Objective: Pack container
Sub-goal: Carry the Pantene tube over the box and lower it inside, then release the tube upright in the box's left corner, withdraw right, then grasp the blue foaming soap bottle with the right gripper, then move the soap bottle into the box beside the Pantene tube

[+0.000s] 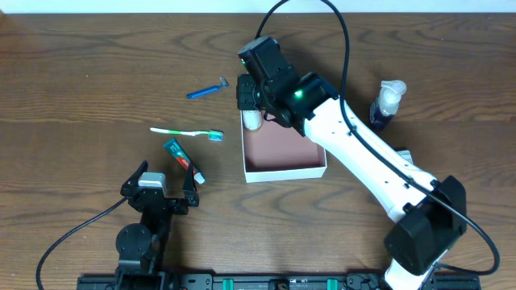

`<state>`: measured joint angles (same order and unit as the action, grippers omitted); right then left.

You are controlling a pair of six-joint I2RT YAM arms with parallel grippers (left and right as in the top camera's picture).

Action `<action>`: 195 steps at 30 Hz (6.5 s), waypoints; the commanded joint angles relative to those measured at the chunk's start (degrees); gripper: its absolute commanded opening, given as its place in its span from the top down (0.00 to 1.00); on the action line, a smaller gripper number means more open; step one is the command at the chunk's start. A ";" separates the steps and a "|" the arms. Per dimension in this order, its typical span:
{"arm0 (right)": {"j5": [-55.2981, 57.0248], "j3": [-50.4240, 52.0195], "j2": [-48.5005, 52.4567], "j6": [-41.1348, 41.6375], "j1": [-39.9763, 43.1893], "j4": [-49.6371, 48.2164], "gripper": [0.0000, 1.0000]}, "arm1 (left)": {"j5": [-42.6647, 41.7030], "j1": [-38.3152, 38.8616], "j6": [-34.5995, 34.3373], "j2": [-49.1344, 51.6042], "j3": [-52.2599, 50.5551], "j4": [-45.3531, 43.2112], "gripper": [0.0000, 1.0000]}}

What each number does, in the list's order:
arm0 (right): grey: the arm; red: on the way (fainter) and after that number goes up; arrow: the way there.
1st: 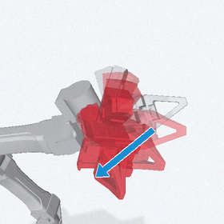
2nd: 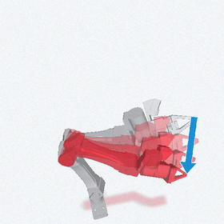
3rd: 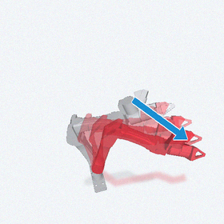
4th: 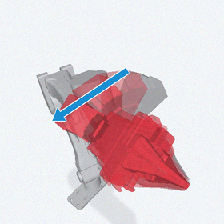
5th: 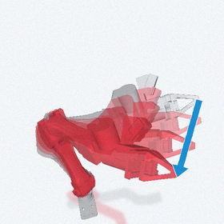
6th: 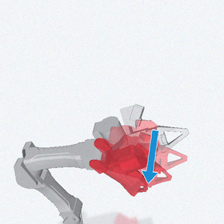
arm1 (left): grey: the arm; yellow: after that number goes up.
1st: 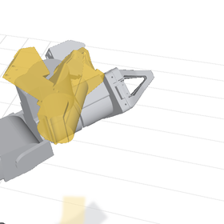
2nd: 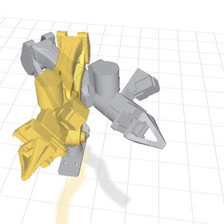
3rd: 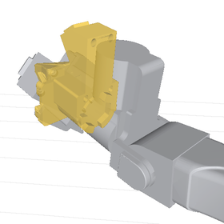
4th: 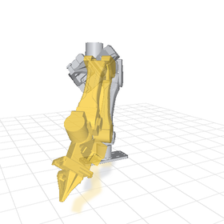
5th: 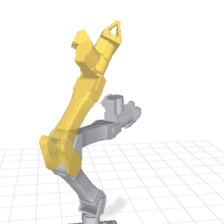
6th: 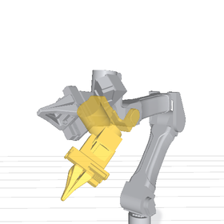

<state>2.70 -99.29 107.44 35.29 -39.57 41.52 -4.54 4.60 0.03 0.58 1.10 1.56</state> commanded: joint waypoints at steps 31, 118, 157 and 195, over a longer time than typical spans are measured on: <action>10.36 -2.05 -10.80 -15.96 34.34 27.19 0.21 | -1.05 -0.20 0.35 -0.33 -0.87 2.08 0.02; 4.07 -7.67 -7.85 -28.57 24.81 17.62 0.98 | -1.05 -0.20 0.37 -0.31 -0.87 2.08 0.02; 15.06 14.19 -10.73 0.70 2.75 -2.29 0.99 | -1.05 -0.20 0.35 -0.31 -0.87 2.05 0.02; 11.28 23.12 -5.42 0.70 2.75 -18.14 0.97 | -1.05 -0.20 0.37 -0.28 -0.87 2.05 0.02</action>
<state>14.31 -75.90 102.02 35.38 -36.56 24.16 -4.54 4.60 0.03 0.58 1.10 1.56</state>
